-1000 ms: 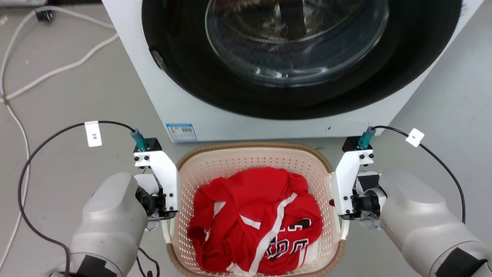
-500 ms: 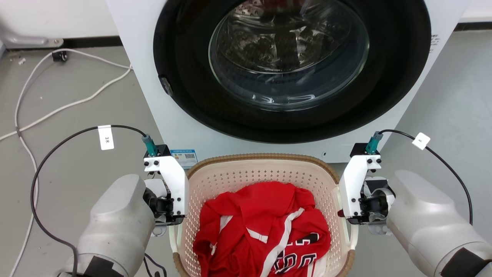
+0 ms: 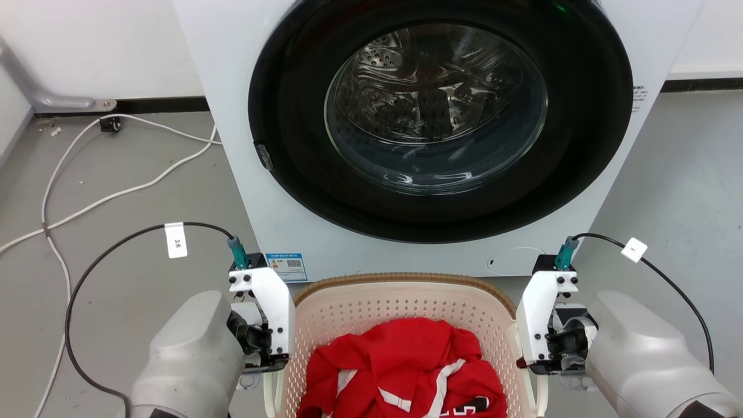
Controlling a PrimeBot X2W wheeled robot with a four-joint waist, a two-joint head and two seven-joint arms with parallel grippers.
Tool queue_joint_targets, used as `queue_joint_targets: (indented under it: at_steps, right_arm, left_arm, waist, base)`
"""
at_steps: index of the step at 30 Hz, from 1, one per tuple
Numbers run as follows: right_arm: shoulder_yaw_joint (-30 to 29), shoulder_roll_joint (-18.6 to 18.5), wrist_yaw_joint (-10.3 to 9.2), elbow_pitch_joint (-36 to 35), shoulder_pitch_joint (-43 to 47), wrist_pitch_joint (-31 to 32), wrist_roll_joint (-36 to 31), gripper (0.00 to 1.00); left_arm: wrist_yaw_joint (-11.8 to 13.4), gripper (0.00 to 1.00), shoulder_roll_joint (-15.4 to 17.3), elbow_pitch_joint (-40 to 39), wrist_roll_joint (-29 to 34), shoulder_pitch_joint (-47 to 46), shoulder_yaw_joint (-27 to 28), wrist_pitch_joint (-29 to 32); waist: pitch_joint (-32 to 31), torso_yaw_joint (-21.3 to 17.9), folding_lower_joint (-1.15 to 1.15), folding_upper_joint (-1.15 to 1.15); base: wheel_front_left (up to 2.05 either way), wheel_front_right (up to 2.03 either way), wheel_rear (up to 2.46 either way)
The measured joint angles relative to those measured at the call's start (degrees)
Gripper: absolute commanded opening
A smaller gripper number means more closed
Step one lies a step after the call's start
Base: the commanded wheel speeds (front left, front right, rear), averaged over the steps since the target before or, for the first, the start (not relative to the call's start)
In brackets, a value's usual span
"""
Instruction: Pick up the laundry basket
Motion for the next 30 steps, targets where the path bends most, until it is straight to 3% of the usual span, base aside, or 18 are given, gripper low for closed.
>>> queue_joint_targets:
  at_steps: [30]
  right_arm:
    - [-1.67,-0.03,-0.05,0.23,1.05,0.43,-0.55,0.00]
  left_arm:
    - [0.07,0.00,-0.36,0.15,-1.65,1.25,-0.29,-0.11]
  waist:
    - [0.01,0.18,0.01,0.00]
  base:
    - [0.00,0.00,0.00]
